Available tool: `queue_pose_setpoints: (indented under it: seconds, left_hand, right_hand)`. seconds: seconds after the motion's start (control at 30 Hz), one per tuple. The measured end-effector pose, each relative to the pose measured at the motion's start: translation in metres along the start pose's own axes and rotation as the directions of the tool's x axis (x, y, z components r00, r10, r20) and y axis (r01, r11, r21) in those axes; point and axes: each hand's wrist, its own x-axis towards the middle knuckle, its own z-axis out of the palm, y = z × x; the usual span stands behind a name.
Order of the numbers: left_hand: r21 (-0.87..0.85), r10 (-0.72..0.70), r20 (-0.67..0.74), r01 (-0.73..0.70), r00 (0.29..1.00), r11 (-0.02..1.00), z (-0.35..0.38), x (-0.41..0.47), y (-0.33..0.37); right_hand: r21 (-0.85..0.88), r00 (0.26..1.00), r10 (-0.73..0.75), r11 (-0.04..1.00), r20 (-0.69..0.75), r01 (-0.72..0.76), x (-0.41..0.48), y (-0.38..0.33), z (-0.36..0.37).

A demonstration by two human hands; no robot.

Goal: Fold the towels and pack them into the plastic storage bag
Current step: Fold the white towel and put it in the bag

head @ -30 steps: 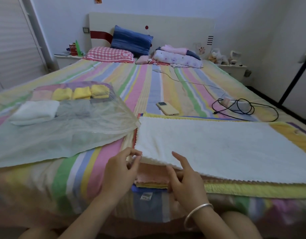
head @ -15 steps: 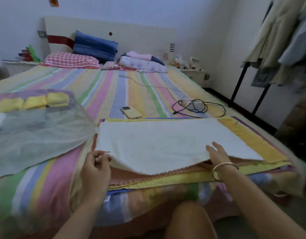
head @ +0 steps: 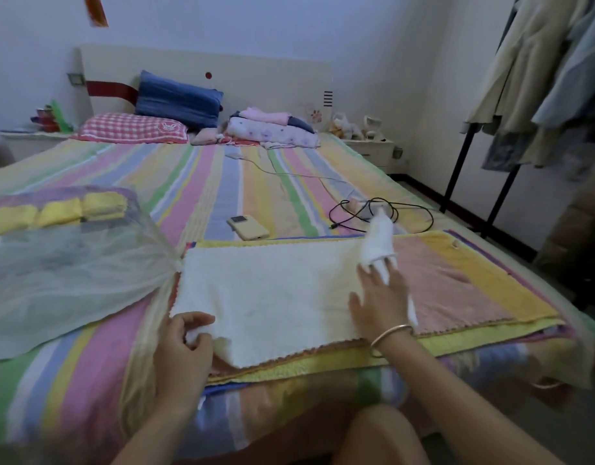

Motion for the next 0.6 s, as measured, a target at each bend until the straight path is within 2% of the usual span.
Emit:
queue_pose_setpoints:
  seconds: [0.03,0.1,0.2,0.27,0.47,0.6]
  left_hand:
    - [0.008,-0.001,0.016,0.001,1.000,1.000,-0.002,-0.001,-0.001]
    - [0.010,0.007,0.036,-0.008,0.999,1.000,-0.008,-0.001,-0.005]
    - [0.029,0.001,0.071,-0.003,0.997,1.000,-0.019,0.003,-0.012]
    - [0.049,-0.010,0.103,0.005,0.995,0.999,-0.027,0.007,-0.018]
    - [0.090,-0.025,0.156,0.011,0.987,0.996,-0.041,0.005,-0.018]
    - [0.099,-0.015,0.145,0.001,0.989,0.995,-0.048,0.004,-0.019]
  right_hand:
    - [0.025,0.991,-0.128,0.991,-0.026,0.129,-0.009,-0.025,0.002]
    - [0.072,0.925,-0.379,0.922,-0.037,0.381,-0.031,-0.069,0.009]
    - [0.126,0.815,-0.578,0.813,0.050,0.569,-0.066,-0.113,0.014]
    - [0.141,0.786,-0.615,0.785,0.059,0.603,-0.081,-0.128,0.018]
    - [0.215,0.785,-0.618,0.762,-0.040,0.611,-0.086,-0.153,0.024]
    - [0.363,0.805,-0.587,0.734,-0.086,0.574,-0.084,-0.169,0.025]
